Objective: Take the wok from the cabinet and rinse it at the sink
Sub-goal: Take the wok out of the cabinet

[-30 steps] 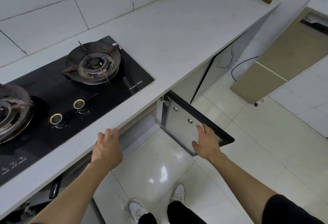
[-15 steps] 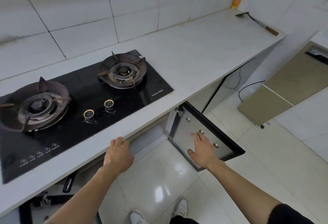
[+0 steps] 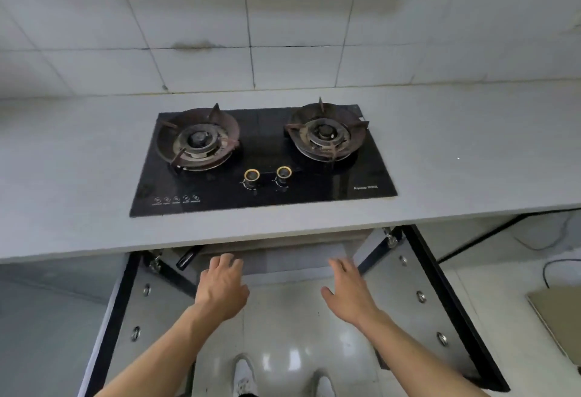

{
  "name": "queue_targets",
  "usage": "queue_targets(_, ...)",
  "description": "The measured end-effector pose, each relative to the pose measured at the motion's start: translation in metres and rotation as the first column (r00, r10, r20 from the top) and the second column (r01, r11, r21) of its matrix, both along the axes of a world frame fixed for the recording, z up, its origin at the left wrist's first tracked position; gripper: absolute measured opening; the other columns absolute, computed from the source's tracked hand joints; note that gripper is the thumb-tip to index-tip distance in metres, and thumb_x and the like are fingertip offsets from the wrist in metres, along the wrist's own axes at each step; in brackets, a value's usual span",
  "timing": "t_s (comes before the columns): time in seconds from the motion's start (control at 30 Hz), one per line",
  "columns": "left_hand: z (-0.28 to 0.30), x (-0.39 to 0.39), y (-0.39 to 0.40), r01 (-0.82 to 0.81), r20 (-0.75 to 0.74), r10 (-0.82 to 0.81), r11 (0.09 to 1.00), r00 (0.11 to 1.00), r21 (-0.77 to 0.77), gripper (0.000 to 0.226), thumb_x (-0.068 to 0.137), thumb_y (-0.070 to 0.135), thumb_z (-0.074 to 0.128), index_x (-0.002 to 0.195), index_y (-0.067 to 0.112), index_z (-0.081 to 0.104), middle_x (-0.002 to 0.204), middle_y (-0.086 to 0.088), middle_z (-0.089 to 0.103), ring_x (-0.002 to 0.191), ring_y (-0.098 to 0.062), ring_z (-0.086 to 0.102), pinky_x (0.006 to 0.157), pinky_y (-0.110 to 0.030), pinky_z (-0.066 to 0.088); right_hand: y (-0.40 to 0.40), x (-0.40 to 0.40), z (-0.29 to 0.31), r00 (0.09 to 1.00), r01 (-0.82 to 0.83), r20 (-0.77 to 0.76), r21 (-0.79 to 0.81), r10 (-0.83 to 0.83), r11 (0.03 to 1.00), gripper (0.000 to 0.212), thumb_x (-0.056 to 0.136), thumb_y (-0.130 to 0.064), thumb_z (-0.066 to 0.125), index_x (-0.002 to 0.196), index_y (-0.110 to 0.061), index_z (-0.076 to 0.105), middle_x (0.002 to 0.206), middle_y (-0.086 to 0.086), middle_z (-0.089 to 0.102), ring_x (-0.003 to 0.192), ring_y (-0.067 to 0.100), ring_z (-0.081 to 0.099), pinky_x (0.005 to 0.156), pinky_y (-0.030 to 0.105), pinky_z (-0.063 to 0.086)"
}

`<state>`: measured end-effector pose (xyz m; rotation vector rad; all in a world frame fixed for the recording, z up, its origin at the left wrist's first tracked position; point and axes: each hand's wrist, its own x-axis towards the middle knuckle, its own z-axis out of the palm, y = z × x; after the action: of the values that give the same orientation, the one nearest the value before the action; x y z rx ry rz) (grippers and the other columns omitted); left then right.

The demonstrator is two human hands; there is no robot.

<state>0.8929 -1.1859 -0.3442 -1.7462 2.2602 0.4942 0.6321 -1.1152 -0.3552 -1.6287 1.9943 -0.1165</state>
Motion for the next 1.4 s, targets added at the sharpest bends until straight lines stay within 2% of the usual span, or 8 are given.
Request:
queue_targets(0.17,0.000,0.008,0.033,-0.174,0.024,0.174,0.985,0.984,0.010,0.045,0.091,0.039,0.051,0.130,0.017,0.045,0.142,-0.003,0.039,0.129,-0.025,0.035,0.099,-0.038,0.042,-0.012,0.005,-0.011,0.980,-0.199,0.016,0.006,0.199,0.980,0.065,0.098,-0.034,0.049,0.153,-0.019,0.018,0.160,0.002,0.015,0.147,0.021,0.015,0.115,0.037,0.023)
queue_targets(0.4,-0.034,0.006,0.035,-0.250,-0.065,0.248,0.968,0.967,-0.021,0.049,0.090,0.039,0.052,0.134,0.020,0.043,0.140,0.000,0.041,0.128,-0.024,0.037,0.101,-0.036,0.041,-0.023,0.013,-0.041,0.956,-0.291,0.020,-0.043,0.292,0.956,0.066,0.098,-0.036,0.048,0.153,-0.019,0.017,0.161,0.002,0.014,0.148,0.021,0.011,0.117,0.035,0.019)
queue_targets(0.57,-0.105,0.011,0.015,-0.264,-0.102,0.254,0.960,0.962,-0.094,0.049,0.090,0.039,0.052,0.134,0.020,0.042,0.139,0.000,0.041,0.127,-0.024,0.037,0.099,-0.035,0.041,-0.051,0.024,-0.113,0.935,-0.356,-0.030,-0.064,0.354,0.932,0.066,0.098,-0.036,0.047,0.154,-0.020,0.016,0.162,0.003,0.010,0.148,0.022,0.009,0.118,0.036,0.018)
queue_targets(0.87,-0.264,0.012,-0.048,-0.227,-0.161,0.183,0.920,0.970,-0.319,0.052,0.085,0.034,0.058,0.132,0.017,0.048,0.141,-0.007,0.044,0.128,-0.031,0.039,0.098,-0.042,0.044,-0.124,0.046,-0.271,0.918,-0.394,-0.076,-0.268,0.388,0.879,0.065,0.095,-0.040,0.051,0.152,-0.022,0.023,0.161,0.004,0.015,0.147,0.025,0.015,0.121,0.037,0.015)
queue_targets(1.0,-0.318,0.015,-0.076,-0.229,-0.189,0.162,0.875,0.969,-0.426,0.055,0.086,0.032,0.054,0.137,0.016,0.043,0.148,-0.008,0.037,0.135,-0.030,0.033,0.104,-0.044,0.040,-0.161,0.048,-0.324,0.925,-0.358,-0.041,-0.430,0.378,0.829,0.064,0.094,-0.042,0.052,0.151,-0.024,0.028,0.159,0.001,0.020,0.145,0.024,0.021,0.119,0.039,0.019)
queue_targets(1.17,-0.360,0.027,-0.116,-0.171,-0.157,0.085,0.709,0.984,-0.684,0.054,0.079,0.031,0.064,0.128,0.012,0.051,0.129,-0.011,0.052,0.118,-0.033,0.046,0.089,-0.046,0.049,-0.211,0.047,-0.367,0.939,-0.249,0.000,-0.689,0.343,0.680,0.062,0.093,-0.039,0.058,0.148,-0.021,0.037,0.155,0.001,0.029,0.142,0.021,0.027,0.117,0.037,0.023)
queue_targets(1.27,-0.372,0.032,-0.131,-0.169,-0.141,0.096,0.645,0.985,-0.746,0.058,0.077,0.031,0.068,0.129,0.011,0.054,0.129,-0.013,0.054,0.116,-0.034,0.048,0.090,-0.046,0.049,-0.228,0.045,-0.386,0.937,-0.278,-0.056,-0.718,0.345,0.638,0.061,0.093,-0.037,0.059,0.148,-0.021,0.037,0.155,0.002,0.029,0.143,0.023,0.026,0.117,0.042,0.025)
queue_targets(1.4,-0.376,0.039,-0.149,-0.188,-0.073,0.196,0.672,0.978,-0.716,0.060,0.069,0.032,0.073,0.123,0.011,0.059,0.119,-0.015,0.059,0.107,-0.038,0.053,0.084,-0.047,0.050,-0.244,0.046,-0.398,0.931,-0.344,-0.142,-0.655,0.337,0.672,0.059,0.094,-0.038,0.057,0.147,-0.018,0.039,0.154,0.005,0.032,0.144,0.027,0.024,0.117,0.043,0.024)
